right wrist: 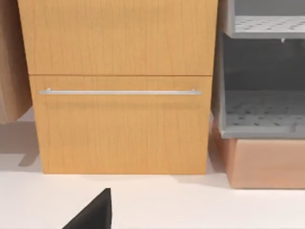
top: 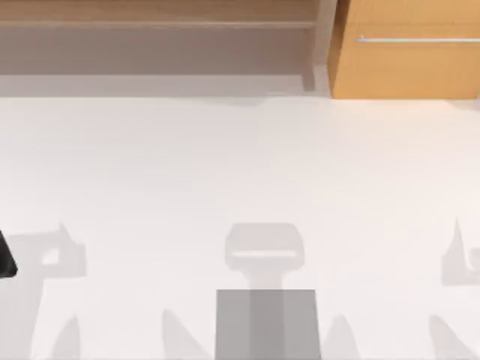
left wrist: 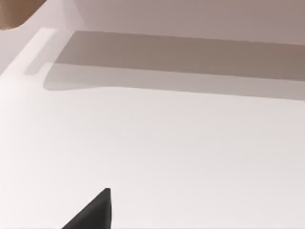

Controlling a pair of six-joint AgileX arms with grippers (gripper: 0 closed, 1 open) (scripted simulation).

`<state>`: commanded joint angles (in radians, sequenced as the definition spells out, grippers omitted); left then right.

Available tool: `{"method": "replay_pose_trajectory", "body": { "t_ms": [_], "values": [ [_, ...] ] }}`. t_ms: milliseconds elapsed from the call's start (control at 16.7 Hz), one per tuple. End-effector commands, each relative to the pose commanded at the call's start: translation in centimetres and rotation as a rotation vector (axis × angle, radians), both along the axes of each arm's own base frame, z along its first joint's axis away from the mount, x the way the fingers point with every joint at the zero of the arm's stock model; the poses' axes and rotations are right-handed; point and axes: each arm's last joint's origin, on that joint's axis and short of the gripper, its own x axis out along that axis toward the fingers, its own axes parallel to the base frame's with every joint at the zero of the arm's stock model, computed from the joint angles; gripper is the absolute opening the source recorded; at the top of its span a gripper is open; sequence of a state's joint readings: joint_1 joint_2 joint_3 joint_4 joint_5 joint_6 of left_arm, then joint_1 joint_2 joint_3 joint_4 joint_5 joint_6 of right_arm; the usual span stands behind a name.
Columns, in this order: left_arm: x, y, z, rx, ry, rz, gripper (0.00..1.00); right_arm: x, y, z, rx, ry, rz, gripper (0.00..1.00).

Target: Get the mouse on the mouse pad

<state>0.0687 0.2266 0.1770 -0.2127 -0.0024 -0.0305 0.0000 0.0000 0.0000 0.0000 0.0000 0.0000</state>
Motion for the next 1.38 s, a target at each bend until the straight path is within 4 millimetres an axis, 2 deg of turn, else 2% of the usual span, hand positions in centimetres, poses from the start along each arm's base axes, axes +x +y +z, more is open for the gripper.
{"method": "replay_pose_trajectory", "body": {
  "t_ms": [180,480,720,960,1380],
  "values": [
    [1.3,0.8,1.0,-0.053,0.292,0.066,1.0,0.0,0.0,0.0,0.0,0.0,0.0,1.0],
    [4.8,3.0,1.6,-0.182,0.829,0.194,1.0,0.0,0.0,0.0,0.0,0.0,0.0,1.0],
    [7.2,4.9,1.8,-0.278,1.119,0.278,1.0,0.0,0.0,0.0,0.0,0.0,0.0,1.0],
    [8.6,6.2,2.0,-0.333,1.26,0.323,1.0,0.0,0.0,0.0,0.0,0.0,0.0,1.0],
    [8.8,6.2,1.5,-0.336,1.273,0.324,1.0,0.0,0.0,0.0,0.0,0.0,0.0,1.0]
  ]
}}
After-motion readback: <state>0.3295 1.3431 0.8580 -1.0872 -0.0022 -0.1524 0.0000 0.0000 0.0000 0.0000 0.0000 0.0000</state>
